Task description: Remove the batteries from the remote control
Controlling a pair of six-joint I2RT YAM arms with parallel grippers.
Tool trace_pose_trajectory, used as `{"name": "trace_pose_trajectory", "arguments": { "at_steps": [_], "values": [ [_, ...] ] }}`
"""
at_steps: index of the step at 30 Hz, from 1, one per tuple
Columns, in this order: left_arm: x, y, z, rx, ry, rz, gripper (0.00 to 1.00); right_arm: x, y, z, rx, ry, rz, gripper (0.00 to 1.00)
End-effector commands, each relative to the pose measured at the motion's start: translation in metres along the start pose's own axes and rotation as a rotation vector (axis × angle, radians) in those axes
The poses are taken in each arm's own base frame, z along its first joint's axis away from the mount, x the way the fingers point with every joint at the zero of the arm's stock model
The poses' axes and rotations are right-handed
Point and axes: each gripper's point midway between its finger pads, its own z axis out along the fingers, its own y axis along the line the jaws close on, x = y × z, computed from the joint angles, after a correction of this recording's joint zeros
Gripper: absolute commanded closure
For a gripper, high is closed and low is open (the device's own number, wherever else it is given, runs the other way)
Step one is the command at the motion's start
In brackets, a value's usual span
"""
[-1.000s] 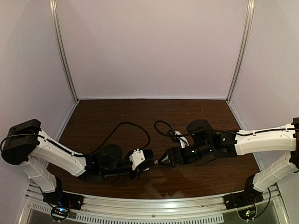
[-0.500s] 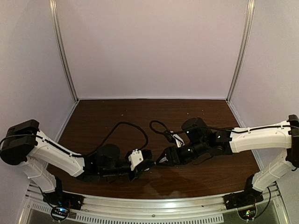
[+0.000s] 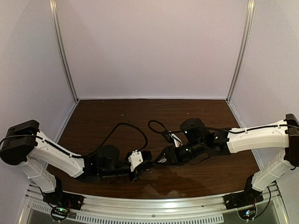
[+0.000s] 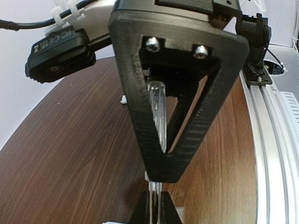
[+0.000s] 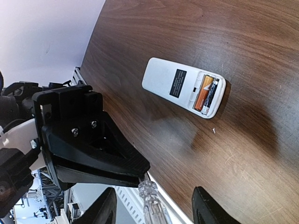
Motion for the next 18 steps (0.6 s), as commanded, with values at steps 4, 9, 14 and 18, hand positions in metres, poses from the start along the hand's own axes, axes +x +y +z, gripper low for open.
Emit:
{"name": "trace_pose_trajectory", "arguments": {
  "at_steps": [4, 9, 14, 18],
  "values": [
    [-0.0116, 0.0064, -0.0055, -0.046, -0.049, 0.006, 1.00, -0.0187, 0.0165, 0.0009, -0.075, -0.053, 0.041, 0.49],
    [-0.0116, 0.0070, -0.0054, -0.051, -0.050, 0.005, 1.00, -0.0177, 0.0153, 0.0041, -0.077, -0.040, 0.050, 0.53],
    [-0.0124, 0.0083, -0.0051, -0.056, -0.051, 0.006, 1.00, -0.0153, 0.0140, 0.0063, -0.076, -0.024, 0.052, 0.57],
    [-0.0123, 0.0073, -0.0048, -0.051, -0.051, 0.006, 1.00, -0.0143, 0.0120, 0.0069, -0.068, -0.018, 0.046, 0.60]
  ]
}}
